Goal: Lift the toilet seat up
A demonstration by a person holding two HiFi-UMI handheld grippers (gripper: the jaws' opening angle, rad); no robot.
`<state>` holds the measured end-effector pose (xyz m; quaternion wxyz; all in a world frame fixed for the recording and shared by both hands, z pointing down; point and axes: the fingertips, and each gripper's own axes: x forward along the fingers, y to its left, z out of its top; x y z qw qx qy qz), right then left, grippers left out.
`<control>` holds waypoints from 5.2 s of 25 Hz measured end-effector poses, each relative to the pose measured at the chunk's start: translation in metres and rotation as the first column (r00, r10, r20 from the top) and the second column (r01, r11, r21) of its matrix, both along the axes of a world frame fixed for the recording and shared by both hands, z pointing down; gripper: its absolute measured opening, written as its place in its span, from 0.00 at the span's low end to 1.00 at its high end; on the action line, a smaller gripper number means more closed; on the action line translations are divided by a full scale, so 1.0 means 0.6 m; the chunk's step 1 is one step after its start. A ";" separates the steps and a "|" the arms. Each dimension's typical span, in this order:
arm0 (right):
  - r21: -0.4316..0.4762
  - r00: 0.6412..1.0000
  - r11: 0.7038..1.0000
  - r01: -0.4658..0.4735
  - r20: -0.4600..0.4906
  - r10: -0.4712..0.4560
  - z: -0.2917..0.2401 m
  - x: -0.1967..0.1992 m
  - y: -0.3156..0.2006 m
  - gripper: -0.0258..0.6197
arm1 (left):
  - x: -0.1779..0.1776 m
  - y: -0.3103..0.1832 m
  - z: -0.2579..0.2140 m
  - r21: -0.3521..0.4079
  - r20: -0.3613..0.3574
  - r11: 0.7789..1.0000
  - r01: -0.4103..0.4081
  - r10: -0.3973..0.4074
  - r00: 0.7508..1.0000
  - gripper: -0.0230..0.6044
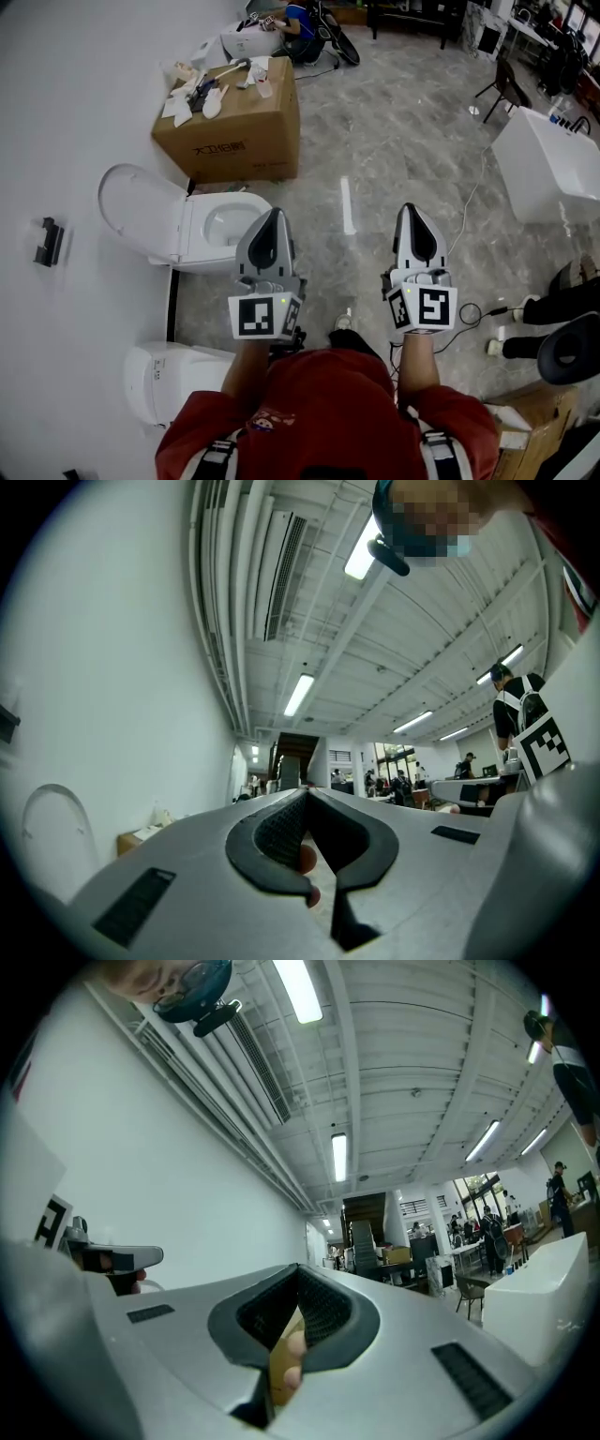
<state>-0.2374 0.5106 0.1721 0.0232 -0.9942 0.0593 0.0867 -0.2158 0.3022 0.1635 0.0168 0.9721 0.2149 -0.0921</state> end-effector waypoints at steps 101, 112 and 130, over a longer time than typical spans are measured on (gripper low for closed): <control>-0.030 0.313 0.312 0.950 0.037 -0.949 0.053 0.914 -0.753 0.06 | 0.597 -0.545 0.037 0.033 0.008 0.349 0.936 -0.937 0.349 0.05; -0.007 0.016 0.015 1.000 0.053 -0.998 0.066 0.860 -0.844 0.06 | 0.521 -0.550 0.045 0.086 0.014 0.030 0.996 -0.999 0.029 0.05; 0.036 -0.235 -0.233 0.972 0.084 -0.968 0.105 0.754 -0.851 0.06 | 0.429 -0.481 0.063 0.154 0.001 -0.227 0.962 -0.973 -0.229 0.05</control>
